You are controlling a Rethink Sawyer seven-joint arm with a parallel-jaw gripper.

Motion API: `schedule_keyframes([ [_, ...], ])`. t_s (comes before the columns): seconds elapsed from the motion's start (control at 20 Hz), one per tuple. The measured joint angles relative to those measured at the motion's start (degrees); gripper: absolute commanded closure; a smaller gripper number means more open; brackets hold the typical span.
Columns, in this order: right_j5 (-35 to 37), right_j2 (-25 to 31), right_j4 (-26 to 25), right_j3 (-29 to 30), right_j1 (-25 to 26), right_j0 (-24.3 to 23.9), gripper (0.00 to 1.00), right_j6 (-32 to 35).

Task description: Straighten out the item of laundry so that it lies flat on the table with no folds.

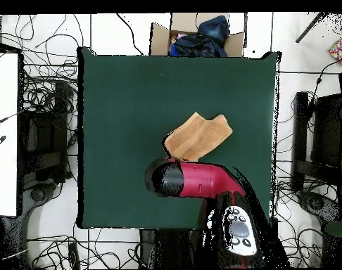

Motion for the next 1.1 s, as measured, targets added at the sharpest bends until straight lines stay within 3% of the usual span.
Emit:
schedule_keyframes([
  [0.55,-3.63,6.44,6.1,4.74,5.22,0.83,1.0,0.0],
  [1.1,-5.25,6.94,9.49,5.1,5.67,8.16,1.0,0.01],
])
